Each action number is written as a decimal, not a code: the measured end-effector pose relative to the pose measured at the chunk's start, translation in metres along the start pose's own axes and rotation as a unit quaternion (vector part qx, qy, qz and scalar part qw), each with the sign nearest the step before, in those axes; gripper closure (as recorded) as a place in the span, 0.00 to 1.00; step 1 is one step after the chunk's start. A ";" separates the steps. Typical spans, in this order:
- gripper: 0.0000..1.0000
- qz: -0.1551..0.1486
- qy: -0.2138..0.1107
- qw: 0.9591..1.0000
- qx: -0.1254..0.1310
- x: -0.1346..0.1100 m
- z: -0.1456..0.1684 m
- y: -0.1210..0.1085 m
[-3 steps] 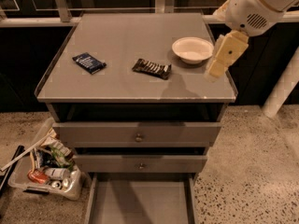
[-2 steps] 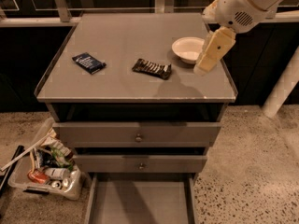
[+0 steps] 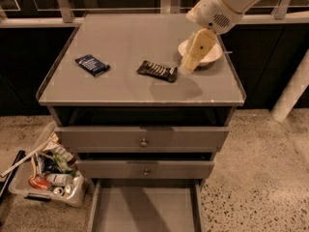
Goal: Place rxbar chocolate into bottom drawer
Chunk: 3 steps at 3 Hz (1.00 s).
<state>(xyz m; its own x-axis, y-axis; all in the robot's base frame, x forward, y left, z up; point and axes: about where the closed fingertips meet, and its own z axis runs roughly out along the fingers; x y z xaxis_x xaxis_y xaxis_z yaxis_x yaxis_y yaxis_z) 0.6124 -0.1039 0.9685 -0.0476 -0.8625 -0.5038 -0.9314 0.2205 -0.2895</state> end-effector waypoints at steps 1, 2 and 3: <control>0.00 0.002 0.000 1.000 -0.020 -0.001 0.028 -0.007; 0.00 0.008 0.006 0.999 -0.039 0.001 0.057 -0.013; 0.00 0.019 0.015 0.998 -0.058 0.008 0.084 -0.015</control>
Offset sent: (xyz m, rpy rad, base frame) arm 0.0517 0.0300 -0.0675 -0.0094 0.1205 0.0230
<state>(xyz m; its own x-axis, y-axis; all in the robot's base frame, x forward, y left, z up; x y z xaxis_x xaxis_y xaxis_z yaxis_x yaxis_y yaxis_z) 0.6565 -0.0764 0.9005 -0.0927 -0.8683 -0.4873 -0.9641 0.2005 -0.1739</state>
